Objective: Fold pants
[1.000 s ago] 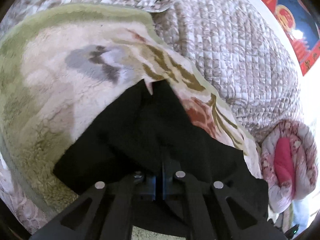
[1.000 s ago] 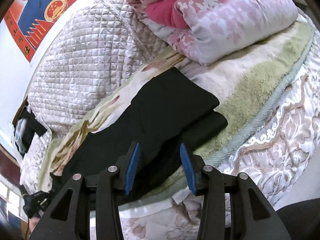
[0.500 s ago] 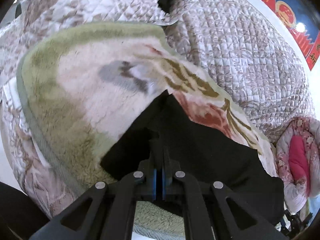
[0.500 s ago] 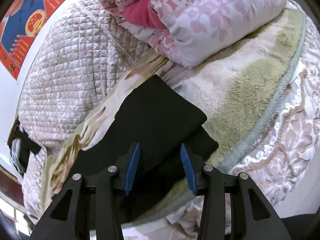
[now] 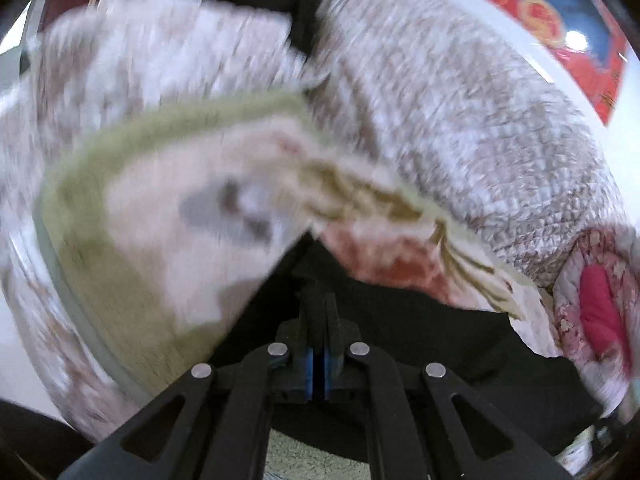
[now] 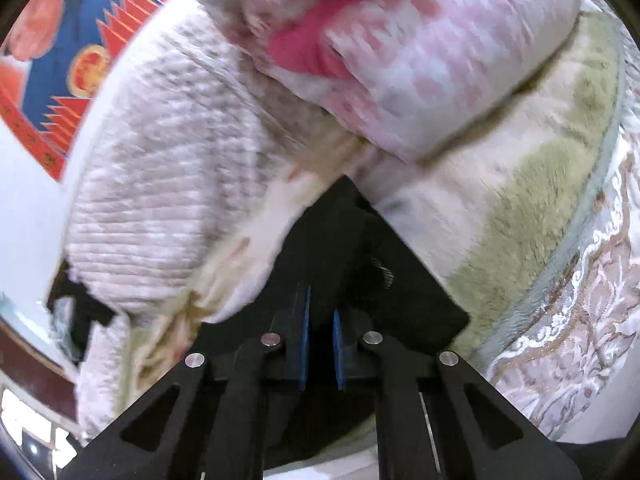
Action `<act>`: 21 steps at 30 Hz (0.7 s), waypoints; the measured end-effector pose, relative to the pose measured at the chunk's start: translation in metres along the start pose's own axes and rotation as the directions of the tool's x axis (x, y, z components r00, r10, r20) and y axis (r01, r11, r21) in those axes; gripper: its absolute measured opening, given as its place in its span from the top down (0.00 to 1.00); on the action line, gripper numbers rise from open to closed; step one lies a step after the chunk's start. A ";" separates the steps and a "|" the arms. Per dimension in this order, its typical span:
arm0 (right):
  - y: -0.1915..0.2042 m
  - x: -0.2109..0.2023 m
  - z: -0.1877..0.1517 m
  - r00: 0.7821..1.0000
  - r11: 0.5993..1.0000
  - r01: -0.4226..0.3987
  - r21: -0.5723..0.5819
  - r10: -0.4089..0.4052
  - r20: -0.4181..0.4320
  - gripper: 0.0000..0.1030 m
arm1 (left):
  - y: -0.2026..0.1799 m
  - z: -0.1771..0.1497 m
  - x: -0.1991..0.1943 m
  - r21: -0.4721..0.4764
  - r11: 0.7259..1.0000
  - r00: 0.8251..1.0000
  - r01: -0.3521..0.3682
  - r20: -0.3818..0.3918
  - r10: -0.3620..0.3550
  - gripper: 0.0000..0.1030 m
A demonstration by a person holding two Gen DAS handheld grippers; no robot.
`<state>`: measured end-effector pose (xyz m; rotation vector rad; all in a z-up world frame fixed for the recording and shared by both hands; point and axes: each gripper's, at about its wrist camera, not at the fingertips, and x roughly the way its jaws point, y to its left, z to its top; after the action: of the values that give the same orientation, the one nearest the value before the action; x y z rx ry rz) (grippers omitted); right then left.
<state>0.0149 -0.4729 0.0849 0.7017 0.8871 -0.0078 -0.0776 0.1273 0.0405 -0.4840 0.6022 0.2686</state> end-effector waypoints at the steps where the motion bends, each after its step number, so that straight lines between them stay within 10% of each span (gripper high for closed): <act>1: -0.007 0.007 -0.004 0.998 0.998 0.054 0.012 -0.054 -0.032 0.91 | -0.004 -0.001 -0.001 0.034 0.999 1.000 -0.024 0.013 0.023 0.96; 6: -0.027 0.012 -0.016 0.994 0.992 0.095 0.083 -0.089 -0.069 0.91 | 0.017 -0.013 0.027 -0.031 0.994 0.987 -0.106 -0.126 0.102 0.96; 14: -0.026 0.016 -0.016 0.987 0.989 0.133 0.060 -0.127 -0.096 0.91 | 0.016 -0.013 0.024 0.019 0.989 0.983 -0.144 -0.109 0.145 0.96; 21: -0.009 -0.026 -0.004 0.963 0.965 0.261 -0.012 -0.260 0.067 0.75 | 0.024 -0.005 0.014 -0.029 0.982 0.977 -0.188 -0.110 0.184 0.91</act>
<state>-0.0078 -0.4846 0.0970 0.5578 0.9100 -0.2544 -0.0779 0.1471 0.0199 -0.4829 0.7497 0.4351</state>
